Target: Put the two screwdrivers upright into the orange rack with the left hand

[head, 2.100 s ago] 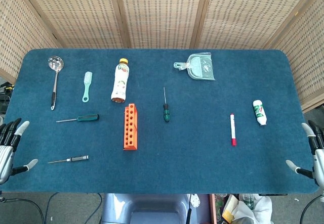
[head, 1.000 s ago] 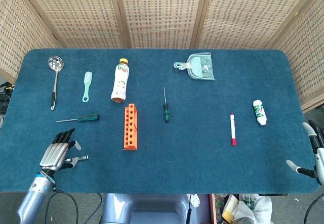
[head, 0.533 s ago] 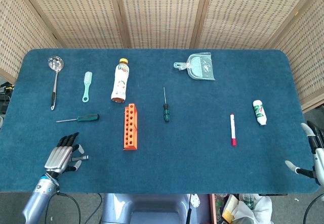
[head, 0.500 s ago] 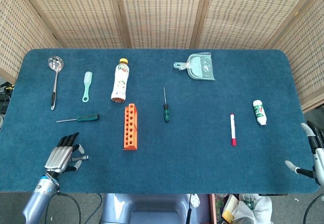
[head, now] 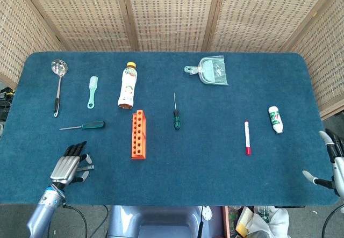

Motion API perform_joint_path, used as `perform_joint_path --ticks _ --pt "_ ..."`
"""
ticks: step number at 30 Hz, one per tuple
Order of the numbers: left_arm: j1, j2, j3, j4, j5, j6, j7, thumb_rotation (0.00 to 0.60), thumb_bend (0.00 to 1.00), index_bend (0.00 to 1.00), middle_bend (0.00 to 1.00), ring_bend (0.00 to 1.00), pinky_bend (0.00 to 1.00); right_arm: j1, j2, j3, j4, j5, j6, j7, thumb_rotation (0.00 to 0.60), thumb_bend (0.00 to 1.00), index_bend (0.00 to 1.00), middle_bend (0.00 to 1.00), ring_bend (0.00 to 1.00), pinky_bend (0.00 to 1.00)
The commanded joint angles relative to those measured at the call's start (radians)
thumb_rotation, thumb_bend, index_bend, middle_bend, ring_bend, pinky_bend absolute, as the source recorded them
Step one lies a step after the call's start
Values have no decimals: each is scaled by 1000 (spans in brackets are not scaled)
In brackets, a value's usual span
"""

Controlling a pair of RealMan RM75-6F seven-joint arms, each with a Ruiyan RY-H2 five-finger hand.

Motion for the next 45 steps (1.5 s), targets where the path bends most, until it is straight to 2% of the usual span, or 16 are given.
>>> perform_joint_path --ticks 1,3,8,16,23,28,32,37,41,45 --pt "-2 -3 0 4 -6 -7 5 600 365 435 0 0 0 0 1 0 0 1 -1 1 600 0 0 0 0 0" --pt "-3 -5 0 5 -6 -9 2 600 365 457 0 0 0 1 1 0 0 2 -2 4 600 0 0 0 0 0" --pt "3 -12 -4 13 0 8 -7 600 383 629 0 0 0 1 2 1 1 4 -4 10 600 0 0 0 0 0" --pt "-1 18 -24 -16 22 22 -67 600 389 665 0 0 0 1 3 -1 1 1 -4 15 600 0 0 0 0 0" --pt "-45 163 -63 -155 126 -5 -318 600 416 673 0 0 0 2 2 0 1 3 -6 11 600 0 0 0 0 0" --pt "-86 283 -109 -260 291 65 -622 600 464 688 0 0 0 4 0 -1 0 4 -11 4 600 0 0 0 0 0" --pt "-134 353 -130 -323 363 73 -847 600 476 694 0 0 0 4 -1 -1 0 5 -11 2 600 0 0 0 0 0" --pt "-175 362 -161 -359 370 83 -906 600 476 694 0 0 0 4 -1 0 1 8 -12 3 600 0 0 0 0 0" --pt "-225 366 -168 -399 362 35 -1009 600 476 694 0 0 0 4 1 3 3 13 -13 10 600 0 0 0 0 0" --pt "-270 326 -173 -374 351 1 -1082 600 476 693 0 0 0 6 1 4 6 15 -17 16 600 0 0 0 0 0"
